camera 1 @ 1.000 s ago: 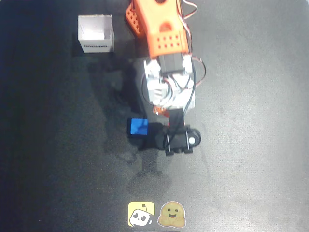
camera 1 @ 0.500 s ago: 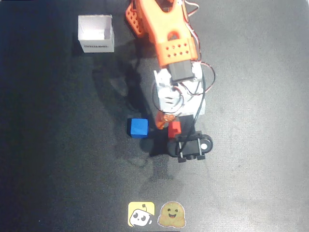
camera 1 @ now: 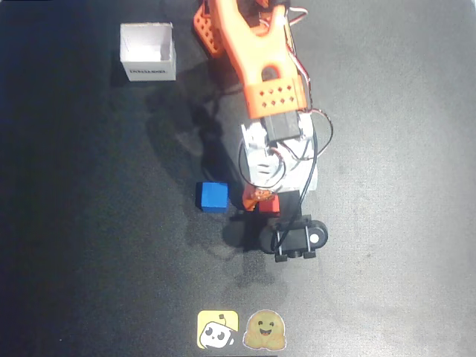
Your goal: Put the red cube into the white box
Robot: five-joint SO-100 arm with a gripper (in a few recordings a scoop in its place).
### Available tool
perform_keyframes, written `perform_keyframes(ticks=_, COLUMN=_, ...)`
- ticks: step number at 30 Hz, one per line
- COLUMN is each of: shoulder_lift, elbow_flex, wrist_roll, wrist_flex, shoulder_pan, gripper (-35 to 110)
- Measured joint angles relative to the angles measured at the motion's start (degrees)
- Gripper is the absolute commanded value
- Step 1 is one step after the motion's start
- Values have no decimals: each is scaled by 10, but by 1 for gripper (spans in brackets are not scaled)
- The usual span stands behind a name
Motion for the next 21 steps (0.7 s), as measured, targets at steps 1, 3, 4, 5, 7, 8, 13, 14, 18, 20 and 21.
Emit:
perform_keyframes(ticks=1, shoulder_lift=-1, elbow_flex=0, wrist_roll=0, wrist_flex=-4, shoulder_pan=0, gripper=24)
perform_keyframes(ticks=3, shoulder_lift=-7, elbow_flex=0, wrist_roll=4, wrist_flex=-13, shoulder_pan=0, gripper=22)
perform_keyframes(ticks=4, shoulder_lift=-13, elbow_flex=0, wrist_roll=5, wrist_flex=-15, shoulder_pan=0, gripper=20)
perform_keyframes(ticks=5, shoulder_lift=-19, elbow_flex=0, wrist_roll=8, wrist_flex=-17, shoulder_pan=0, gripper=17)
perform_keyframes(ticks=7, shoulder_lift=-24, elbow_flex=0, wrist_roll=17, wrist_flex=-18, shoulder_pan=0, gripper=8)
perform_keyframes(ticks=8, shoulder_lift=-27, elbow_flex=0, wrist_roll=22, wrist_flex=-18, shoulder_pan=0, gripper=2)
perform_keyframes(ticks=13, shoulder_lift=-29, elbow_flex=0, wrist_roll=28, wrist_flex=-18, shoulder_pan=0, gripper=0)
perform_keyframes(ticks=14, shoulder_lift=-29, elbow_flex=0, wrist_roll=28, wrist_flex=-18, shoulder_pan=0, gripper=0)
perform_keyframes(ticks=18, shoulder_lift=-29, elbow_flex=0, wrist_roll=40, wrist_flex=-13, shoulder_pan=0, gripper=0)
perform_keyframes(ticks=20, shoulder_lift=-22, elbow_flex=0, wrist_roll=52, wrist_flex=7, shoulder_pan=0, gripper=0)
perform_keyframes(ticks=21, shoulder_lift=-14, elbow_flex=0, wrist_roll=60, wrist_flex=20, shoulder_pan=2, gripper=0)
